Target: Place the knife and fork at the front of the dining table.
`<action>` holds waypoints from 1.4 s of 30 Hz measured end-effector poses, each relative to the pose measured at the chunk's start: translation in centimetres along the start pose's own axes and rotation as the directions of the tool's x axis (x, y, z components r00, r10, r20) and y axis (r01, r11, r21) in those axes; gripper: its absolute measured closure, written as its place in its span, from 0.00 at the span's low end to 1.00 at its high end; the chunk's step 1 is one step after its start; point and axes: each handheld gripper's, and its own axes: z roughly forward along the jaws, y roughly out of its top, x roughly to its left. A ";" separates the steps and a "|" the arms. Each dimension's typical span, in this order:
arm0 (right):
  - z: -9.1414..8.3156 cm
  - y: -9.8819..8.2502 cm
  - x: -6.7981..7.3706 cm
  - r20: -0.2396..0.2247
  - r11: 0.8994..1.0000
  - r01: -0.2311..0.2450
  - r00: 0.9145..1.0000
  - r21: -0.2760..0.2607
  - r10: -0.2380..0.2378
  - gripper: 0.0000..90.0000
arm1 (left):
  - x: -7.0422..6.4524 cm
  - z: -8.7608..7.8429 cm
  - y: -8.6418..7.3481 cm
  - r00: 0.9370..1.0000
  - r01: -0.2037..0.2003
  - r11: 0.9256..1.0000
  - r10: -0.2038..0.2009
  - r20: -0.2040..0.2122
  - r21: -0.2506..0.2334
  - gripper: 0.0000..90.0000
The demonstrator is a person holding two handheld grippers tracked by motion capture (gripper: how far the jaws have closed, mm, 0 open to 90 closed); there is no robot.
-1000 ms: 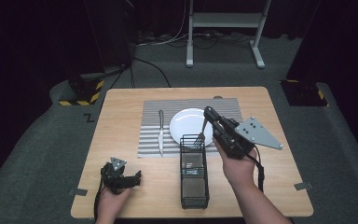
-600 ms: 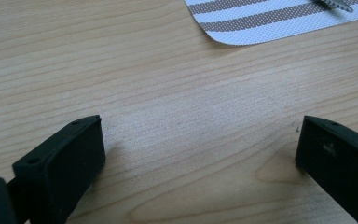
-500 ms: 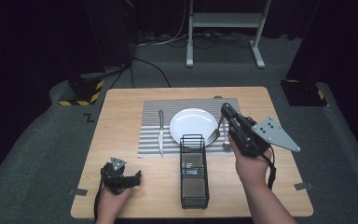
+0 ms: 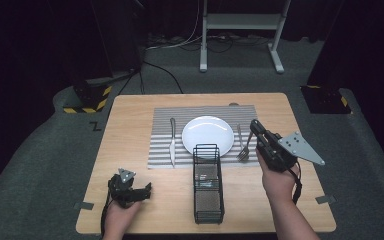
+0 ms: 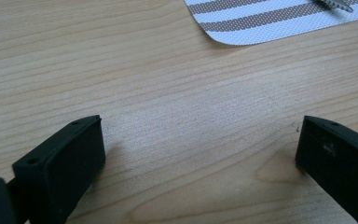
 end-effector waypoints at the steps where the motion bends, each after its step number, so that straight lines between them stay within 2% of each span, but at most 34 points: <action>1: 0.0 -0.3 -0.2 0.006 1.000 0.002 1.000 0.006 -0.002 0.97 | 0.0 0.0 0.0 1.000 0.000 1.000 0.000 0.000 0.000 0.02; 12: 0.1 -3.1 -2.6 0.063 0.997 -0.012 0.998 0.076 0.007 0.97 | 0.0 0.0 0.0 1.000 0.002 1.000 -0.002 -0.001 -0.001 0.02; 20: 0.3 -4.4 -4.6 0.110 0.993 -0.006 0.994 0.122 -0.007 0.97 | 0.0 0.0 0.0 1.000 0.001 1.000 -0.001 -0.002 0.000 0.02; 31: 3.1 -6.4 -6.8 0.128 0.981 -0.012 0.992 0.196 -0.013 0.97 | 0.0 0.0 0.0 1.000 0.000 1.000 0.000 -0.002 -0.001 0.02; 42: 4.7 -7.3 -8.0 0.145 0.978 -0.064 0.989 0.196 0.036 0.97 | 0.0 0.0 0.0 1.000 0.002 1.000 -0.002 -0.003 -0.001 0.02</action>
